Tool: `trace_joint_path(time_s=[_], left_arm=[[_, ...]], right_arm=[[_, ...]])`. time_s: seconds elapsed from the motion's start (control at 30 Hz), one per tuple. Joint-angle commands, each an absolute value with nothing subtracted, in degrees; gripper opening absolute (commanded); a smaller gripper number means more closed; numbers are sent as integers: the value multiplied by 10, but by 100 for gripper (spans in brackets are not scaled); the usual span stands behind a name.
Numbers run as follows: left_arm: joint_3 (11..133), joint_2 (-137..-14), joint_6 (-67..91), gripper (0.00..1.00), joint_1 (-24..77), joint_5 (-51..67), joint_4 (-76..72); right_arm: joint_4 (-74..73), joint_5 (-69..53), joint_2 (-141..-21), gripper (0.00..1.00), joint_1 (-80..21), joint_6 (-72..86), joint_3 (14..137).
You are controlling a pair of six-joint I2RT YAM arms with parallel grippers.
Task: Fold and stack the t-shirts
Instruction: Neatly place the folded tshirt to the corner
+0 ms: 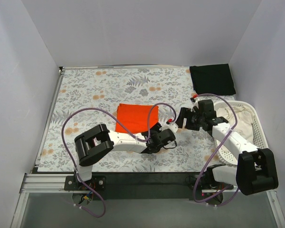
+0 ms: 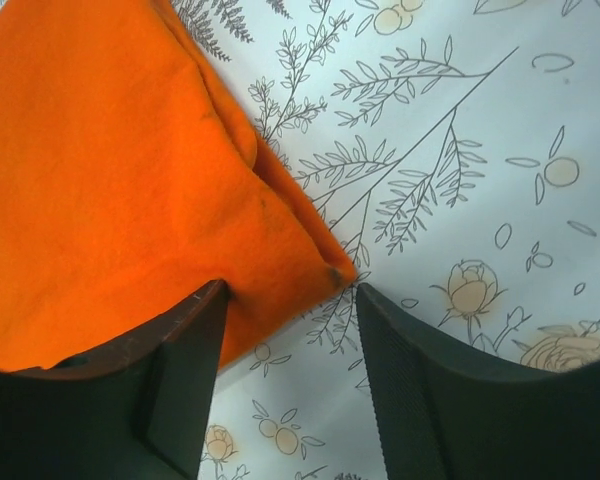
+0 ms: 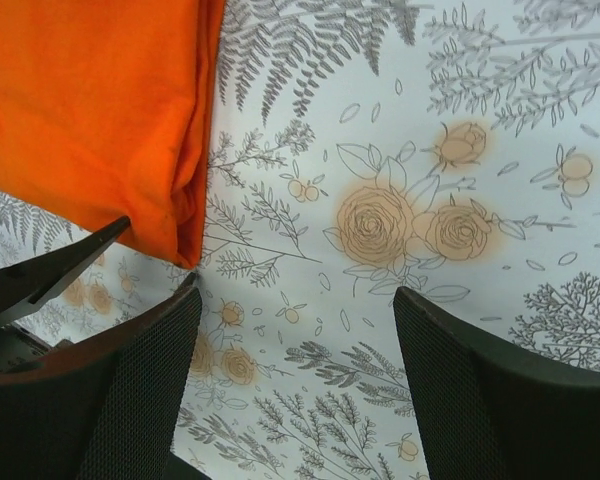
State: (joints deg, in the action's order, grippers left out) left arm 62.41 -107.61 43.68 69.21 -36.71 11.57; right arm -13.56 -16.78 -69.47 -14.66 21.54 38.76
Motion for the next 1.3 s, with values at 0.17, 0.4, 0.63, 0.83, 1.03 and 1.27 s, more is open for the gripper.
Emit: trace_joint_path(time_s=[0.17, 0.4, 0.63, 0.83, 1.03, 1.27], left_arm=[[640, -1124, 448, 32, 698, -387, 125], [624, -1065, 477, 0, 694, -397, 116], [614, -1006, 515, 0, 673, -372, 113], [602, -972, 526, 0, 662, -356, 105], [594, -955, 535, 0, 650, -345, 98], [596, -959, 552, 0, 647, -340, 90]], right_arm=[[-77, -216, -709, 70, -144, 253, 360], [44, -283, -762, 77, -145, 329, 352], [213, -326, -848, 91, -164, 458, 335], [333, -323, -933, 95, -187, 580, 324], [353, -281, -983, 95, -216, 620, 339], [364, -262, -1046, 89, -249, 644, 364]])
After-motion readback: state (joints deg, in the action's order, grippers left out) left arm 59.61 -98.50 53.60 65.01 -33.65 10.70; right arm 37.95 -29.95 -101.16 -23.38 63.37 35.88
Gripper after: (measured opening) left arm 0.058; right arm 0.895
